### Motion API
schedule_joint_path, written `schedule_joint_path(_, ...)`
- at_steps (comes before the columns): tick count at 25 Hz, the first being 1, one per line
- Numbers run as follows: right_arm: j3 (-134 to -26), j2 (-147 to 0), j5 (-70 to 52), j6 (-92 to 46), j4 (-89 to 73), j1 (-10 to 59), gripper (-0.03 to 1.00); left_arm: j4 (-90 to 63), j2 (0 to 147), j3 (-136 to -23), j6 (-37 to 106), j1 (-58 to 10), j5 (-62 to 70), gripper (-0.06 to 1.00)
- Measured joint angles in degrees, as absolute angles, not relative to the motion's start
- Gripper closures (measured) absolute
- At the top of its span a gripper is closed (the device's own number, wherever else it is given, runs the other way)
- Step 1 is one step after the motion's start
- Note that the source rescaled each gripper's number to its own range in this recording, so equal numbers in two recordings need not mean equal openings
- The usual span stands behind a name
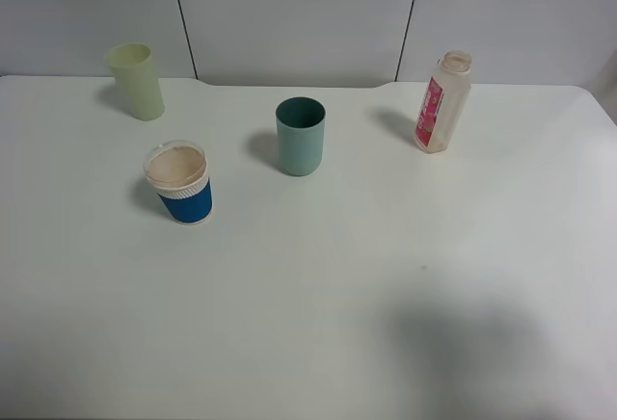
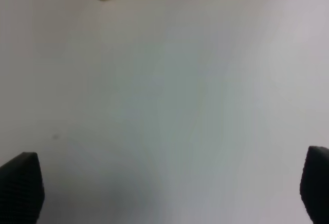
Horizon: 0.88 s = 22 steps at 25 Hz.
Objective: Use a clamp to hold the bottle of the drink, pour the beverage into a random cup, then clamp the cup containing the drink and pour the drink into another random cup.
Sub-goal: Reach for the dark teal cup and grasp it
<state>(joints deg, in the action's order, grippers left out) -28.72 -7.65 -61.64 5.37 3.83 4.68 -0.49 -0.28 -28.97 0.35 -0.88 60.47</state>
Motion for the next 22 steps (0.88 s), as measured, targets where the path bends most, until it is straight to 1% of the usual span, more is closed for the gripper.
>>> schedule_joint_path(4, -28.33, -4.89, -61.07, 5.42, 3.93, 4.68, -0.03, -0.49, -0.28, -28.97, 0.35, -0.88, 60.47, -0.05)
schedule_joint_path(22, -28.28, -4.12, -61.00, 5.48, 3.94, 4.38, -0.03, -0.49, -0.28, -28.97, 0.35, -0.88, 60.47, -0.05)
